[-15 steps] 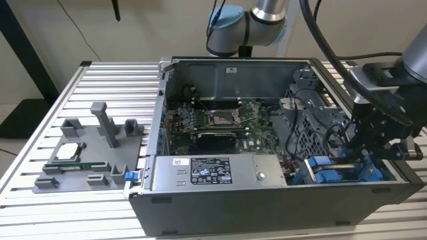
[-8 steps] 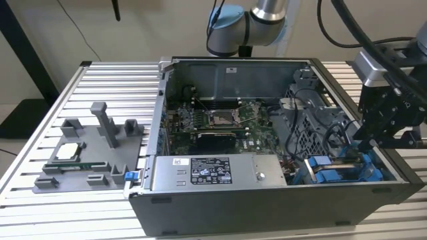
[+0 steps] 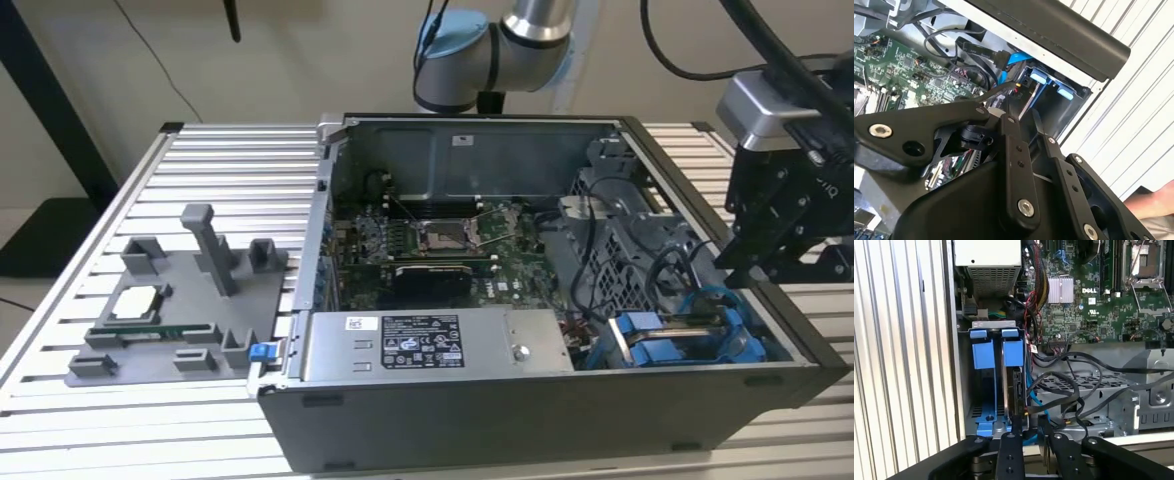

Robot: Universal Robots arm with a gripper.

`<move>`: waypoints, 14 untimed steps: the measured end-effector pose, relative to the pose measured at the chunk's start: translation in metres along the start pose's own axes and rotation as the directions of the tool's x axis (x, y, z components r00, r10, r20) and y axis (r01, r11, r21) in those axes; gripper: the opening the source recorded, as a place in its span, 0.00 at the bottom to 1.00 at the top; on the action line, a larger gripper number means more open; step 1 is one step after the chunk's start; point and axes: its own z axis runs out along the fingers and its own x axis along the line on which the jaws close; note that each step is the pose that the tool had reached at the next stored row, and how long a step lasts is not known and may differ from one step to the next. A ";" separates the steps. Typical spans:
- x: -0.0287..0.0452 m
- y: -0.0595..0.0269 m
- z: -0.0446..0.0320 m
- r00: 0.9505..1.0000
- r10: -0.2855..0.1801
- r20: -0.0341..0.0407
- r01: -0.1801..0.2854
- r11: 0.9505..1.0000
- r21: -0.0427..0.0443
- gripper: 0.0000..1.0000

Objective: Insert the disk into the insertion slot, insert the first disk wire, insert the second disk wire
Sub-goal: 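Insert the first disk wire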

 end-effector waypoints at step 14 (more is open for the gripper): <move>-0.0009 -0.0003 -0.0071 1.000 0.000 -0.001 0.000 1.000 -0.002 1.00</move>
